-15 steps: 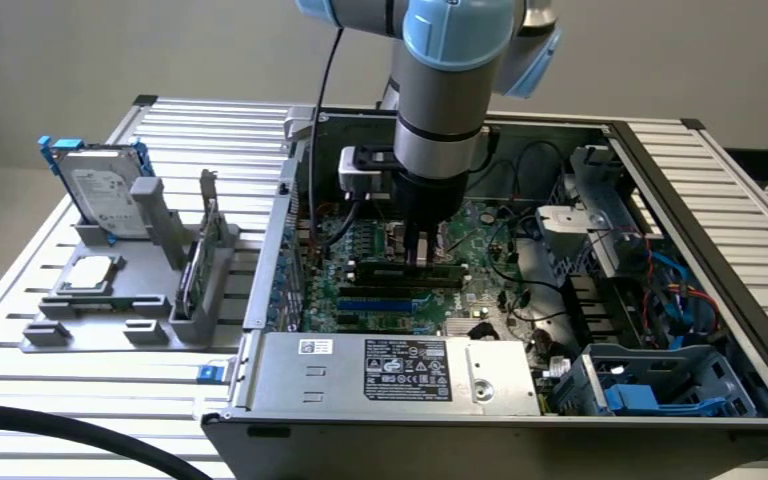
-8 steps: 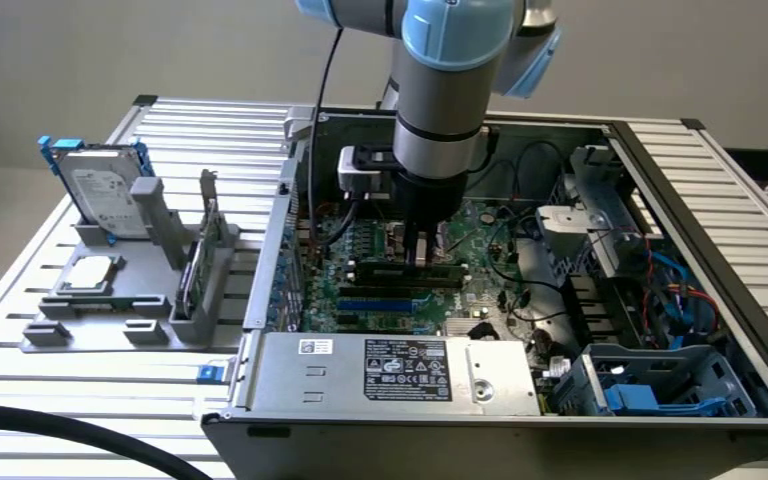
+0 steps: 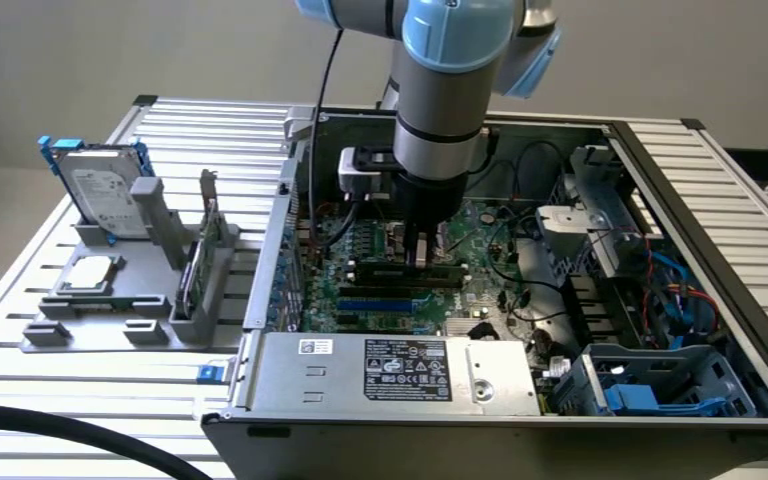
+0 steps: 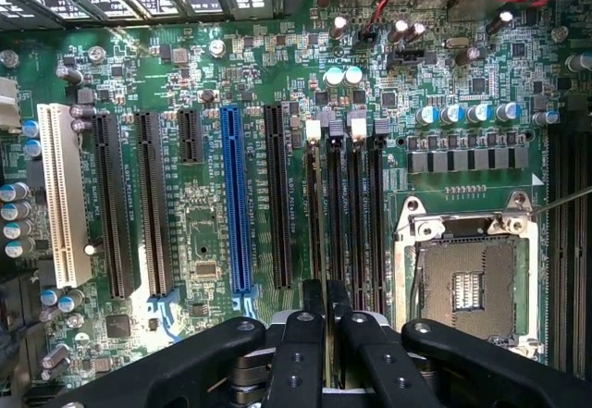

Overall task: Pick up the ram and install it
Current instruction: 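Insert the ram into the slot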

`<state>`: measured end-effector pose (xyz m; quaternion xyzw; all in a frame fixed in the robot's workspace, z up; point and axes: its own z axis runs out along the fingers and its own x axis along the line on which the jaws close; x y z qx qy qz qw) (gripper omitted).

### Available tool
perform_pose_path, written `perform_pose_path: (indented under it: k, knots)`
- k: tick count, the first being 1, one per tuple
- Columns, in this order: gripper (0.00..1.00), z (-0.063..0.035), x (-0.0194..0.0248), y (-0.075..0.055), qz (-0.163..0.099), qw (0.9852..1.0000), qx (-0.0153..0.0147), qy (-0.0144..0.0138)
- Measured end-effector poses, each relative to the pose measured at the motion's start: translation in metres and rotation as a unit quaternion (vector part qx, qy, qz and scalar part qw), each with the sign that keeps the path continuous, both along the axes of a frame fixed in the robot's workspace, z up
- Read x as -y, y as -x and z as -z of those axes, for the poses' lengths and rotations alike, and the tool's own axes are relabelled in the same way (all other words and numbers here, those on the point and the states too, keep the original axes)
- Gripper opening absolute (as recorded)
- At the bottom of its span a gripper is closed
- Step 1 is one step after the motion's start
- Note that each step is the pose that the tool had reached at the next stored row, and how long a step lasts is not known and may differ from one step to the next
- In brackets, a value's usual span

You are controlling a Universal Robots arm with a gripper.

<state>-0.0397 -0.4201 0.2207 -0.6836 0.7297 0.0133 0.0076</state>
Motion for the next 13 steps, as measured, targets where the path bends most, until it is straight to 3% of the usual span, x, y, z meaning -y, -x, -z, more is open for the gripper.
perform_pose_path:
  k: [10, 11, 13]
  knots:
    - [0.16, 0.0005, 0.0, 0.0, 0.001, 1.0, 0.0, -0.0004]
    - [0.22, 0.0001, 0.0, 0.0, 0.001, 1.0, 0.0, -0.0005]
    - [0.22, -0.0022, 0.0, 0.0, 0.001, 1.0, -0.0001, -0.0009]
